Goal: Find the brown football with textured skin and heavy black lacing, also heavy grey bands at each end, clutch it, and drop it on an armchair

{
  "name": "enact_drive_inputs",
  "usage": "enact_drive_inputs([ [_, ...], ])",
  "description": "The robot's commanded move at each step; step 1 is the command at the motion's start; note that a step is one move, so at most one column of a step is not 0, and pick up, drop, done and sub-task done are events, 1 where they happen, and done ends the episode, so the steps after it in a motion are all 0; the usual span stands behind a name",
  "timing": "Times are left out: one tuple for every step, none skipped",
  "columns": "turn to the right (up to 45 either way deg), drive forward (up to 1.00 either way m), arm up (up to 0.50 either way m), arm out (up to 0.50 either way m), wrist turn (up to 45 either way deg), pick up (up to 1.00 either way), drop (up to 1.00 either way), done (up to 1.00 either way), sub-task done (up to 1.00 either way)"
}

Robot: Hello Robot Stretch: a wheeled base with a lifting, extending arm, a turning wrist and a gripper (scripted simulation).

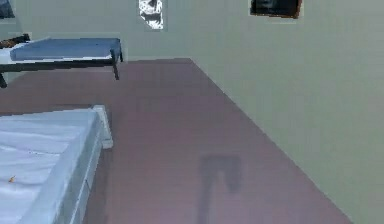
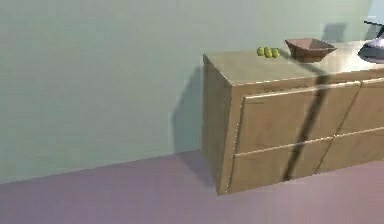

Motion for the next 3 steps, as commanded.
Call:
enact_drive_inputs([
  [-3.0,0.0,0.0,0.0,0.0,0.0,0.0,0.0,0.0],
  [0.0,0.4,0.0,0.0,0.0,0.0,0.0,0.0,0.0],
  [-9.0,0.0,0.0,0.0,0.0,0.0,0.0,0.0,0.0],
])
